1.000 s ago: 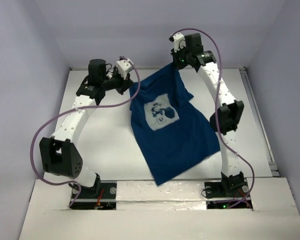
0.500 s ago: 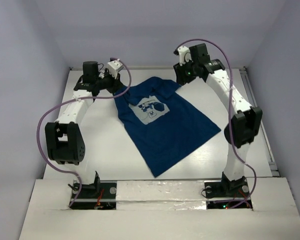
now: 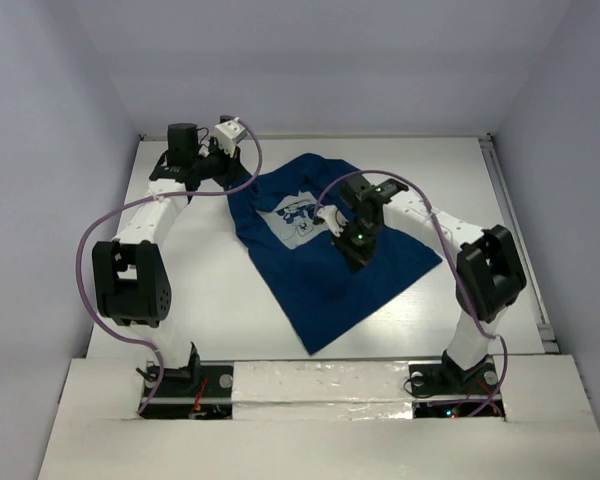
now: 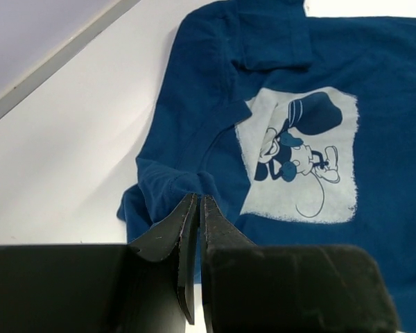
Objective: Fold and stack the t-shirts
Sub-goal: Flatten out the tshirt
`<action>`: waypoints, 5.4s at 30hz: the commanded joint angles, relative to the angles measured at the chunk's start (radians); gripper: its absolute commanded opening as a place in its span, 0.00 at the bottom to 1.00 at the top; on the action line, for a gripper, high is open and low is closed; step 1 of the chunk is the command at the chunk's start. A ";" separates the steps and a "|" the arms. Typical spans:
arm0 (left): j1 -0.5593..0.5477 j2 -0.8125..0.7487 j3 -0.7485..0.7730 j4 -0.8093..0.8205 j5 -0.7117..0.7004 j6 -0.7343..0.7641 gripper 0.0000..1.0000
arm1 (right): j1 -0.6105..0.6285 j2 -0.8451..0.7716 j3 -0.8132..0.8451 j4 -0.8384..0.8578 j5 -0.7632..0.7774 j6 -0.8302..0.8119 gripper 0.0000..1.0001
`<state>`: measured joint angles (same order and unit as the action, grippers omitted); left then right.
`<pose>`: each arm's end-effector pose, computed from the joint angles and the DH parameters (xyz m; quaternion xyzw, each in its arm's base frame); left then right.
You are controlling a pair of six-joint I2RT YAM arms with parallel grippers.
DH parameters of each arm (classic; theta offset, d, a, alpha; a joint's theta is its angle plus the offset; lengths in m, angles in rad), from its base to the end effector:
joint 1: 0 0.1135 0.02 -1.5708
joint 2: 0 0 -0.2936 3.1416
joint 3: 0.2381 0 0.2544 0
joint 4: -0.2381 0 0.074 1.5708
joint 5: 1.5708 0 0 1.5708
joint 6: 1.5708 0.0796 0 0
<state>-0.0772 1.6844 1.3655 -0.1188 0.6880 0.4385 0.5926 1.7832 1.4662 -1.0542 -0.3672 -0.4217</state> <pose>0.4244 -0.0835 0.3272 0.3776 0.7219 -0.1892 0.5482 0.2867 0.2275 0.2351 -0.4910 0.8463 0.1894 0.0821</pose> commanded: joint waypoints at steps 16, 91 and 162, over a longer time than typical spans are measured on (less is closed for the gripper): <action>0.001 -0.005 -0.088 0.051 -0.065 -0.063 0.00 | 0.391 0.192 -0.026 0.063 -0.052 0.004 0.00; -0.068 0.003 0.015 -0.249 -0.201 0.085 0.82 | -0.062 0.194 0.080 0.135 0.349 0.120 0.19; -0.010 0.454 0.461 -0.128 -0.600 -0.014 0.00 | -0.071 0.252 -0.003 0.191 0.317 0.104 0.00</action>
<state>-0.1383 2.1120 1.7592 -0.2115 0.1158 0.4248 0.5293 2.0155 1.4689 -0.8841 -0.0746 -0.3180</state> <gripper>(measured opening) 0.007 0.010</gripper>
